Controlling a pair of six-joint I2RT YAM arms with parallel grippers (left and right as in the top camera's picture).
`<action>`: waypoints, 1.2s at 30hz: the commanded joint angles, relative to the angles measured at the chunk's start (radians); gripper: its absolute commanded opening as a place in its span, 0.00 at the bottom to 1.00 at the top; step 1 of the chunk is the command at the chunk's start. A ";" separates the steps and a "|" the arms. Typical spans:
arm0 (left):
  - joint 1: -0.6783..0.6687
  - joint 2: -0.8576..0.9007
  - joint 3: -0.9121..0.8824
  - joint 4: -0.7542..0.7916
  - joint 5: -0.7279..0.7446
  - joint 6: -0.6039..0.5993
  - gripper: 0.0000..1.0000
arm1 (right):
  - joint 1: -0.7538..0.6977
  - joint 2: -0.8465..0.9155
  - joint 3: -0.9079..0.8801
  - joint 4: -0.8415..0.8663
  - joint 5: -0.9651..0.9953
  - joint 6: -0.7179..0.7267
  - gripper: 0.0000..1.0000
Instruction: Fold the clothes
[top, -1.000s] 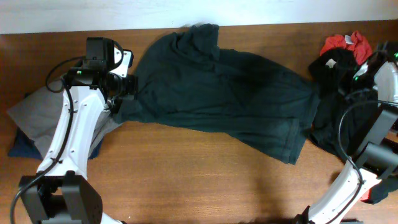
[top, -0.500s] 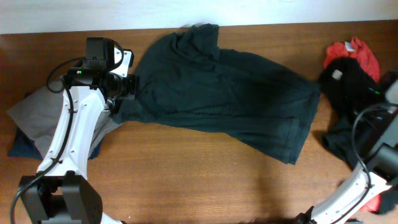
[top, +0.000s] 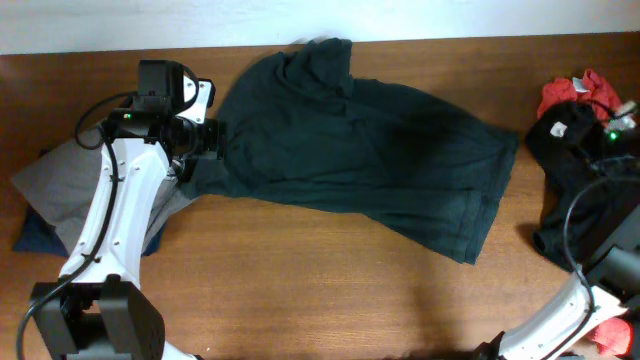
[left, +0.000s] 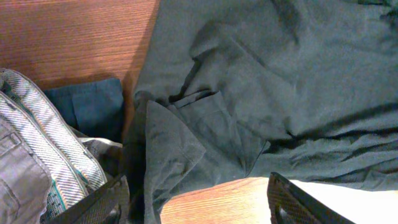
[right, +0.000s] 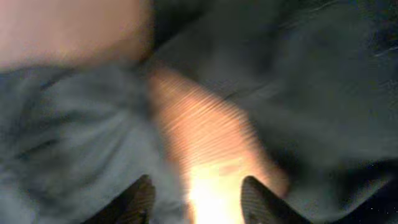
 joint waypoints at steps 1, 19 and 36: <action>-0.001 -0.032 0.033 0.000 0.014 -0.010 0.72 | 0.056 -0.070 0.029 -0.064 -0.113 -0.092 0.54; -0.001 -0.035 0.046 0.000 0.014 -0.010 0.79 | 0.331 -0.057 -0.352 -0.041 0.151 -0.011 0.58; -0.001 -0.035 0.046 0.012 0.014 -0.010 0.83 | 0.369 -0.163 -0.418 0.055 -0.056 -0.077 0.08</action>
